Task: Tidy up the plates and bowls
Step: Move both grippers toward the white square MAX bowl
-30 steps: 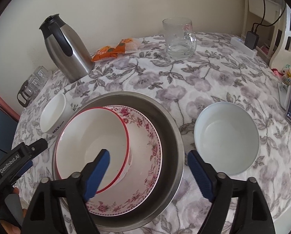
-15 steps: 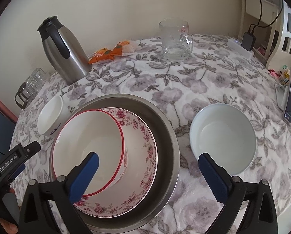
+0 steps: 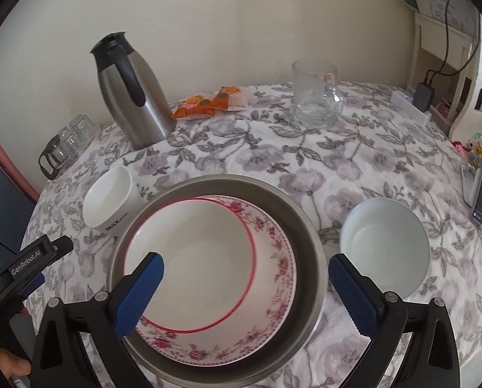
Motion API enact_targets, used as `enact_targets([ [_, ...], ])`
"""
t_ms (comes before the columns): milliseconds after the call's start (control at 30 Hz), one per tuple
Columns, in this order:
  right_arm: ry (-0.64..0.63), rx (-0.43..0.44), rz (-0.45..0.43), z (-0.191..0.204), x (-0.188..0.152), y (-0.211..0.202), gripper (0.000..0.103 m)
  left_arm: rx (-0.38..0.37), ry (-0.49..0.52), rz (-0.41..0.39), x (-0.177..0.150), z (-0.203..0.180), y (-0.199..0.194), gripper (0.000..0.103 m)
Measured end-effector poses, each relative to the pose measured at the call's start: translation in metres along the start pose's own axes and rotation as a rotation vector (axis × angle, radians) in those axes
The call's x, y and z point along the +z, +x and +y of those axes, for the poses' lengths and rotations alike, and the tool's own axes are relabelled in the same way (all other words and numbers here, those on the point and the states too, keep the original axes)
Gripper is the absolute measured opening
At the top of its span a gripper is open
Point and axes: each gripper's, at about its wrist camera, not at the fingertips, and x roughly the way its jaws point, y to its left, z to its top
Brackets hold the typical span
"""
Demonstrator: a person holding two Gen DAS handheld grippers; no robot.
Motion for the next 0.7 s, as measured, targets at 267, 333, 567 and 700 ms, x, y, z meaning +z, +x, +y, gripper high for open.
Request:
enact_targets([
  [267,-0.078,0.046,-0.064,0.040,0.001,-0.011,0.103,0.039,-0.089,-0.029,0.012,0.037,-0.004,0.098],
  [333,-0.098,0.053,-0.068,0.050,0.000,-0.011,0.103,0.044,-0.109,-0.033,0.015,0.045,-0.004,0.098],
  [567,-0.137,0.103,-0.067,0.083,-0.003,-0.007,0.103,0.060,-0.175,-0.036,0.023,0.077,-0.002,0.098],
  [700,-0.161,0.123,-0.073,0.099,-0.003,-0.004,0.103,0.068,-0.194,-0.038,0.026,0.089,0.000,0.098],
])
